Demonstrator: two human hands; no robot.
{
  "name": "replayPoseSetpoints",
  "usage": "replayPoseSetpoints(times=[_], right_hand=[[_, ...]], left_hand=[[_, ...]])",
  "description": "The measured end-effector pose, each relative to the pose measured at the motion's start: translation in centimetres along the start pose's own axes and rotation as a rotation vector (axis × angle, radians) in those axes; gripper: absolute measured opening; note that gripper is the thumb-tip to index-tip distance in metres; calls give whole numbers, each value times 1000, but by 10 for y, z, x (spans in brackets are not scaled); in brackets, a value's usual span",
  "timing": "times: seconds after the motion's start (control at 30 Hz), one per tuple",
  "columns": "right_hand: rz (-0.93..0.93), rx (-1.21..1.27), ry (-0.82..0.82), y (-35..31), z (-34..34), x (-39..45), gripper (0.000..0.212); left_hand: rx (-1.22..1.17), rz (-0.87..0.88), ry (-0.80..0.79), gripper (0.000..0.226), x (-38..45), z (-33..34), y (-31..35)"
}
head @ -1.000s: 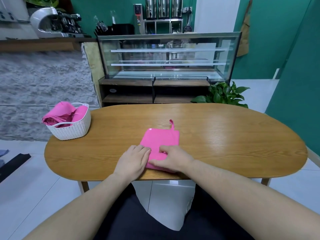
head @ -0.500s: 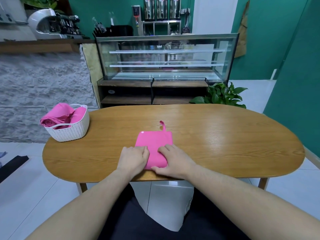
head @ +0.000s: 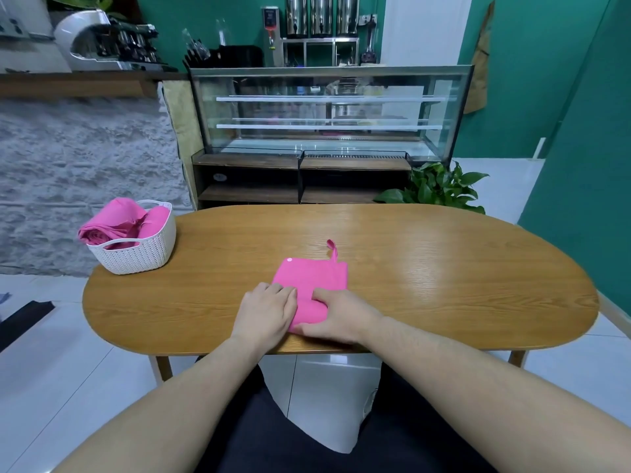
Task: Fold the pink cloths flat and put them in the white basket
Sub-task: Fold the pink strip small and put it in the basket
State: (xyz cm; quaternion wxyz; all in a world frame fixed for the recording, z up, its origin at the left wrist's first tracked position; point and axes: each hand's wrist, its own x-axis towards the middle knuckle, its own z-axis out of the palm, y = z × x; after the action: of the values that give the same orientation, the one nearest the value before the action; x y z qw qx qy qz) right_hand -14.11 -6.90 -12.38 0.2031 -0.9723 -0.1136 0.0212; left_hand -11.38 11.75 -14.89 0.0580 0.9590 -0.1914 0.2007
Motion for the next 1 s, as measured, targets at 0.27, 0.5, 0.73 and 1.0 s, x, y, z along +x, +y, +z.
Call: replayPoseSetpoints(times=[0.27, 0.5, 0.73, 1.0], right_hand=[[-204, -75, 94, 12, 9, -1, 65], [-67, 9, 18, 5, 0, 2, 57], [-44, 50, -73, 7, -5, 5, 57], [-192, -218, 115, 10, 5, 1, 85]], left_hand=[[-144, -102, -116, 45, 15, -9, 13], [70, 51, -71, 42, 5, -14, 7], [-4, 21, -123, 44, 2, -12, 0], [-162, -147, -310, 48, 19, -23, 13]])
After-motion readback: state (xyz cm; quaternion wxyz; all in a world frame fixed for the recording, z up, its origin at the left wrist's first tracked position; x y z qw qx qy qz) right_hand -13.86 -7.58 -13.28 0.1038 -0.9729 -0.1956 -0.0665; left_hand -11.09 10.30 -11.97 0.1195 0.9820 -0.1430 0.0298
